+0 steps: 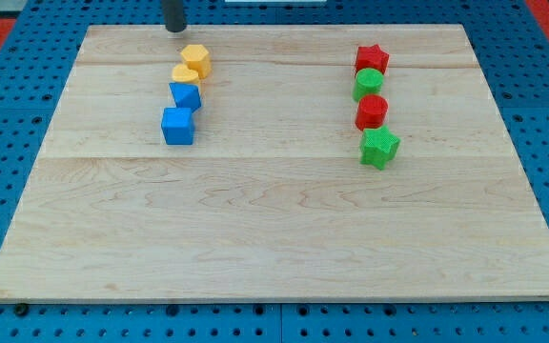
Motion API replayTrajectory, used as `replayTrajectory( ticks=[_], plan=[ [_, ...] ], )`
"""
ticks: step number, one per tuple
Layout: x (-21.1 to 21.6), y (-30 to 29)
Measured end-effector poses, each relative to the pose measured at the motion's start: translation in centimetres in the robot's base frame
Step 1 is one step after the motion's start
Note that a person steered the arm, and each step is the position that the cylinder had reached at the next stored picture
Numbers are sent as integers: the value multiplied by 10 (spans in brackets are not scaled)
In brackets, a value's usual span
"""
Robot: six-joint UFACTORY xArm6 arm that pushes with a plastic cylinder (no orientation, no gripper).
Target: Bring blue triangle and blue cube together
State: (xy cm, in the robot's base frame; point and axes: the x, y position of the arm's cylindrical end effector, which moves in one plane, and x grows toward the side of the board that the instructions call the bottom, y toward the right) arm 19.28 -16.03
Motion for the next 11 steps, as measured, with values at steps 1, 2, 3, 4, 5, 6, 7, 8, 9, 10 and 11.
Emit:
replayTrajectory(
  ticks=[1,2,3,4,5,6,7,8,9,10,11],
  plan=[
    [31,-13],
    [64,-16],
    [96,-33],
    [143,-50],
    [181,-58],
    [200,-42],
    [204,-21],
    [211,9],
    [214,53],
    [235,45],
    [229,7]
  ],
)
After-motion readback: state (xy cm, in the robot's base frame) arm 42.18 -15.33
